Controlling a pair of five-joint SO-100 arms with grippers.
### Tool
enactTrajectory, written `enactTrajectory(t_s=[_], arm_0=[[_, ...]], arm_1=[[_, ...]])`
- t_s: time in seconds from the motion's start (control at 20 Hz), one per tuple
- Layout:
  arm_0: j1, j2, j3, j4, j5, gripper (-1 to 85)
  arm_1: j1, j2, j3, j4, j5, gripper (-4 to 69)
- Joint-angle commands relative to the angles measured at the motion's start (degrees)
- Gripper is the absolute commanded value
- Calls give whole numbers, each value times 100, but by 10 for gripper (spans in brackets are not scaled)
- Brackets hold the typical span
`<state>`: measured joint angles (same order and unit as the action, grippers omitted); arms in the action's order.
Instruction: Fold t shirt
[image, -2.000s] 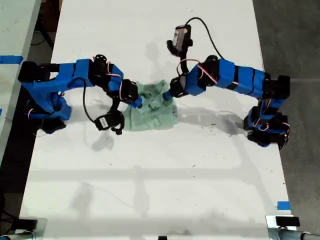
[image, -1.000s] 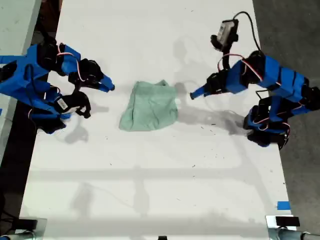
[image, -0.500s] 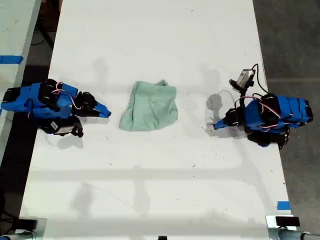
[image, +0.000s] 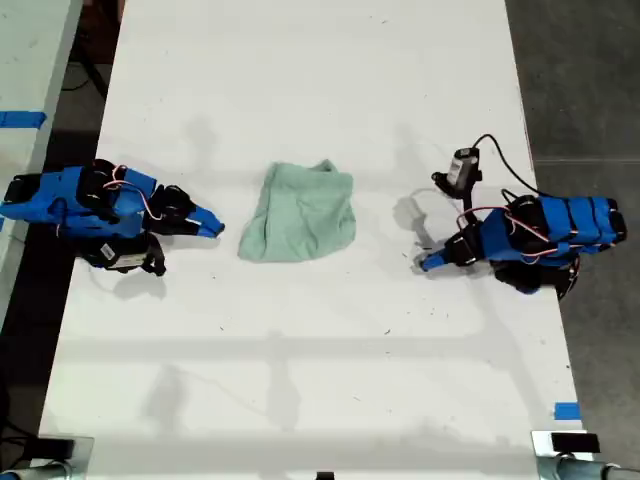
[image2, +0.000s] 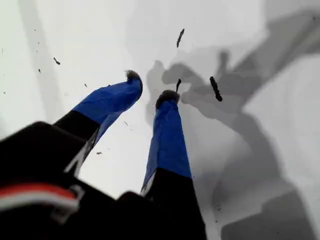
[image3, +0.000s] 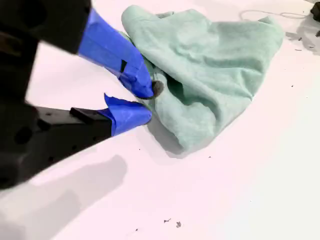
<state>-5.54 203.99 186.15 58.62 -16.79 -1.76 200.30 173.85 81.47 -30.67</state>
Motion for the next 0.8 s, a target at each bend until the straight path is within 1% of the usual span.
enactTrajectory(t_s=[0.0,0.05,0.1,0.15,0.2,0.25,0.5,0.6,0.75], arm_0=[[97,62,237,-18,536,-2],[-44,62,246,-18,1213,10],[-202,62,246,-18,2039,47],[-316,62,246,-18,3006,69],[-360,62,246,-18,3604,74],[-369,62,246,-18,3700,74],[-369,62,246,-18,3700,74],[-369,62,246,-18,3700,74],[-369,62,246,-18,3700,74]], arm_1=[[-9,35,272,-149,-264,94],[18,35,272,-158,-202,93],[26,35,281,-158,-158,93],[26,35,281,-158,-290,93],[18,35,281,-158,-396,93],[0,35,281,-158,-422,93],[26,35,281,-158,-861,93],[26,35,299,-193,-1617,92],[26,44,299,-193,-1608,83]])
